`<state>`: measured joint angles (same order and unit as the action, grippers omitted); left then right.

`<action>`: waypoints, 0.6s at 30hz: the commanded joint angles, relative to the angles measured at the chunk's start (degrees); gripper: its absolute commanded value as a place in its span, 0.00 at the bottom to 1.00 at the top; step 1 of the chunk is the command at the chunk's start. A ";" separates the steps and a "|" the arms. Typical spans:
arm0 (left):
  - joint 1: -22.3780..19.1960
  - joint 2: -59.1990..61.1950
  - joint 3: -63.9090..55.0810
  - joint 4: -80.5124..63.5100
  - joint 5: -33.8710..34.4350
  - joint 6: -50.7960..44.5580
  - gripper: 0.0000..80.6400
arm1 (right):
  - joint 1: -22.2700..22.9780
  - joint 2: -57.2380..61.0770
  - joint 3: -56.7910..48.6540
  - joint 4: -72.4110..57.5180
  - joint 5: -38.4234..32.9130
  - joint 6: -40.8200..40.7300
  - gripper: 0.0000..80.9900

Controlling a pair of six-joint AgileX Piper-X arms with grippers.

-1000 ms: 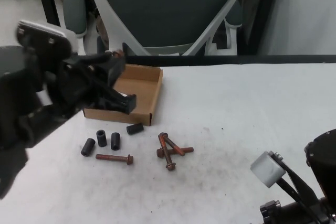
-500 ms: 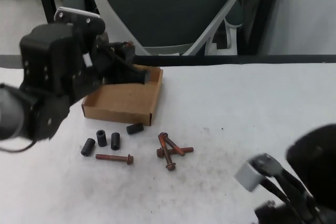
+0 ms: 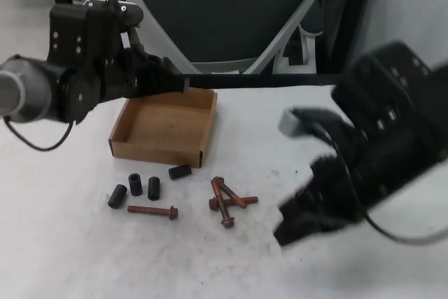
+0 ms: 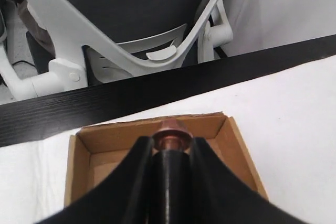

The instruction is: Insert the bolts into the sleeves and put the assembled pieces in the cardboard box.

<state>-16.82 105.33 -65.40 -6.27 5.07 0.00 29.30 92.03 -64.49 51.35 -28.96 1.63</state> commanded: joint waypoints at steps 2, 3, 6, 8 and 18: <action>0.26 2.56 -3.62 1.60 1.25 -1.25 0.01 | -0.77 2.29 -5.34 2.30 0.80 -0.83 0.00; 0.26 3.46 -4.27 1.92 1.79 -1.47 0.01 | -0.94 3.82 -7.05 2.91 0.79 -0.83 0.00; 0.26 5.93 -5.67 3.33 2.37 -2.68 0.01 | -0.97 7.64 -11.71 5.11 0.79 -0.83 0.00; 0.26 7.37 -6.11 3.46 2.37 -2.67 0.01 | -0.97 9.89 -14.31 5.94 0.79 -0.83 0.00; 0.26 12.74 -6.53 -0.55 2.26 -2.67 0.01 | -0.97 14.57 -19.19 5.22 -0.62 -0.31 0.00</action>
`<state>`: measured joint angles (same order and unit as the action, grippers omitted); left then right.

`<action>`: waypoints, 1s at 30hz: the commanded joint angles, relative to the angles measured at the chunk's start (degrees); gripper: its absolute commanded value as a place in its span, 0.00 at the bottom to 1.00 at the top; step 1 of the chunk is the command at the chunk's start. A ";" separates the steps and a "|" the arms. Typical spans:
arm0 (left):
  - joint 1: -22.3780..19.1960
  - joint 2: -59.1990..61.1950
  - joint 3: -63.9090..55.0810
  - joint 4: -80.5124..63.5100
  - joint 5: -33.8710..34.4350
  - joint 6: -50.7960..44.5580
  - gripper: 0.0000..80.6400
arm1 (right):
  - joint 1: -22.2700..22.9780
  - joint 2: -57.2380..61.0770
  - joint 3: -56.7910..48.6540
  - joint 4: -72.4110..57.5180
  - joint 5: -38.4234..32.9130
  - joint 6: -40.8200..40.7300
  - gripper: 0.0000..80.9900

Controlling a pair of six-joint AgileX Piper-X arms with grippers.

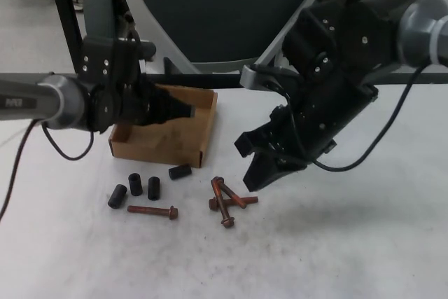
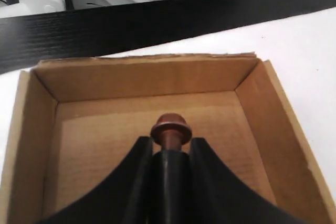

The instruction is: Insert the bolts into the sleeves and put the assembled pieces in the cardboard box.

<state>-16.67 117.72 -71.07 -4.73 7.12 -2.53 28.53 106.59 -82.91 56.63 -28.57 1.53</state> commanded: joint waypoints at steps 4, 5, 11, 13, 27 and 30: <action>0.46 1.10 -1.93 -1.67 -0.38 0.06 0.01 | -0.20 1.02 -1.11 -1.06 -1.41 -0.20 0.09; 0.73 1.29 -2.23 -1.98 -0.51 0.06 0.01 | -0.20 1.18 -1.11 -1.21 -1.51 0.08 0.16; 2.15 1.82 -2.77 -1.54 0.85 -0.07 0.03 | -0.20 3.33 -1.11 -2.40 -0.22 4.98 0.58; 2.51 1.82 -2.77 -1.49 1.26 -0.07 0.12 | -0.20 4.06 -1.11 -2.40 -0.03 4.98 0.55; 4.28 1.82 -3.56 4.73 3.77 -1.85 0.48 | -0.20 8.21 -1.77 -8.49 0.78 4.98 0.52; 5.23 1.63 -3.56 3.80 6.14 -3.97 0.48 | -0.20 8.46 -1.77 -8.81 2.15 4.98 0.52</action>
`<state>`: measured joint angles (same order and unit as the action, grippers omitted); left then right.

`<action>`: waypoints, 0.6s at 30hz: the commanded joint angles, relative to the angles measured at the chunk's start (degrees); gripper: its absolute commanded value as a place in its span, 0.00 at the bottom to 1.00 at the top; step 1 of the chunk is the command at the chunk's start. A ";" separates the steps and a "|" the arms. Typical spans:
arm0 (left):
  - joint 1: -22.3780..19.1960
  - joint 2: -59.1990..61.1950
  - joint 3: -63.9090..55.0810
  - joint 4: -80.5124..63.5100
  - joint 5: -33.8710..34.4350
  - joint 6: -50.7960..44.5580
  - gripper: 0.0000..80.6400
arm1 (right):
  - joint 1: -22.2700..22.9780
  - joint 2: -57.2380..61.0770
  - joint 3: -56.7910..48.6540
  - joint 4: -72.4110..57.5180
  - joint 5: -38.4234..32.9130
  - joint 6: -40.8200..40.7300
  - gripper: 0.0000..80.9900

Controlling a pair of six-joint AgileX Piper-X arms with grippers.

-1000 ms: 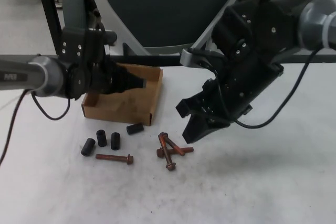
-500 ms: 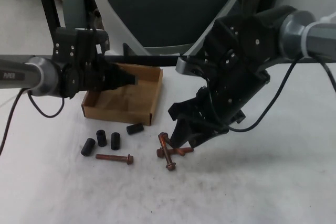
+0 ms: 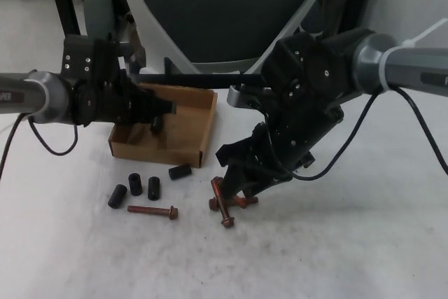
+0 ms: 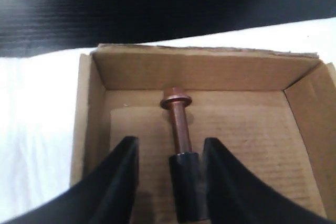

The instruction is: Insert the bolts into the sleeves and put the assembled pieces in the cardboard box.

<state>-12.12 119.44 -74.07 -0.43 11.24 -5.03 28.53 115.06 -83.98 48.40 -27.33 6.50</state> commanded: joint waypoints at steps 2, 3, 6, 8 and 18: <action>1.48 -0.66 -0.55 -1.11 6.34 -3.11 0.48 | -0.20 0.32 -0.69 -0.69 1.58 0.00 0.52; 1.77 -1.04 -0.55 -1.09 8.28 -4.04 0.48 | -0.20 0.54 -0.69 -0.78 1.56 0.00 0.52; 2.95 -2.92 -0.55 -1.09 14.88 -5.80 0.48 | -0.20 1.49 -0.69 -0.77 1.56 0.00 0.52; 3.47 -4.71 -0.55 -1.09 18.29 -5.68 0.46 | -0.20 2.26 -0.69 -0.89 1.80 0.00 0.52; 4.68 -15.47 5.08 -1.09 31.81 -5.04 0.33 | -0.20 3.25 -0.93 -3.62 4.35 -0.13 0.52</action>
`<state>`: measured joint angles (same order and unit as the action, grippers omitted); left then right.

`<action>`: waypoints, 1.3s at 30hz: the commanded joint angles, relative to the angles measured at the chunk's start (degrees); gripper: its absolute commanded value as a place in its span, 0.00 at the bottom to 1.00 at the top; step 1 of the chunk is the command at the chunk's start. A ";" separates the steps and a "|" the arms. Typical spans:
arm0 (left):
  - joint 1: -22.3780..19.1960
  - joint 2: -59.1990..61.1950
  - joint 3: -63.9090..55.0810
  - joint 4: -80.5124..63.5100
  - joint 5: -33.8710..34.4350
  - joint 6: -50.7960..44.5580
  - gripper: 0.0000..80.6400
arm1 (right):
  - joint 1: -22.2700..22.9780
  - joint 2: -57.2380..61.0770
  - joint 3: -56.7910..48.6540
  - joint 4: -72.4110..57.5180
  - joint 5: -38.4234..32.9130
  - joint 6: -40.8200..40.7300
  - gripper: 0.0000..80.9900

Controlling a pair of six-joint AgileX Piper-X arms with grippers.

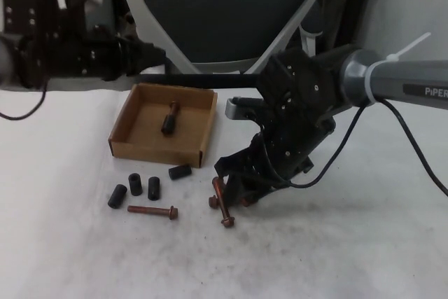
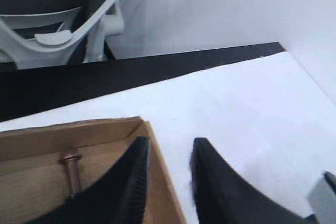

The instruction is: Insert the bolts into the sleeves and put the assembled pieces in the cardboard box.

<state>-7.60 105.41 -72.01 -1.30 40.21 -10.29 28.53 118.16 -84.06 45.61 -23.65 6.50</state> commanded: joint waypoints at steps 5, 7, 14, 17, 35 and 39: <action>0.16 -8.82 12.10 -0.22 2.84 2.92 0.33 | -0.20 0.28 -1.54 -0.81 2.61 -0.13 0.52; 0.16 -12.58 16.33 -0.76 2.84 4.60 0.31 | -0.20 0.28 -1.69 -0.65 3.78 -0.13 0.47; 0.16 -27.17 29.14 -3.33 2.84 9.95 0.30 | -0.20 0.28 -1.69 2.29 3.06 -0.92 0.03; 0.16 -34.31 34.44 -6.89 2.84 9.95 0.30 | -0.20 0.28 -1.69 2.74 2.87 -1.14 0.06; 0.16 -56.22 53.55 -4.00 6.96 6.06 0.14 | -0.07 0.11 -1.75 11.85 4.56 -2.23 0.01; 0.16 -57.90 53.67 0.76 2.69 6.05 0.00 | -0.07 -1.11 -1.47 13.03 7.22 -4.07 0.00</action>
<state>-7.58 48.55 -18.45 -2.61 44.96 -4.72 28.53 118.18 -85.38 57.43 -17.41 3.28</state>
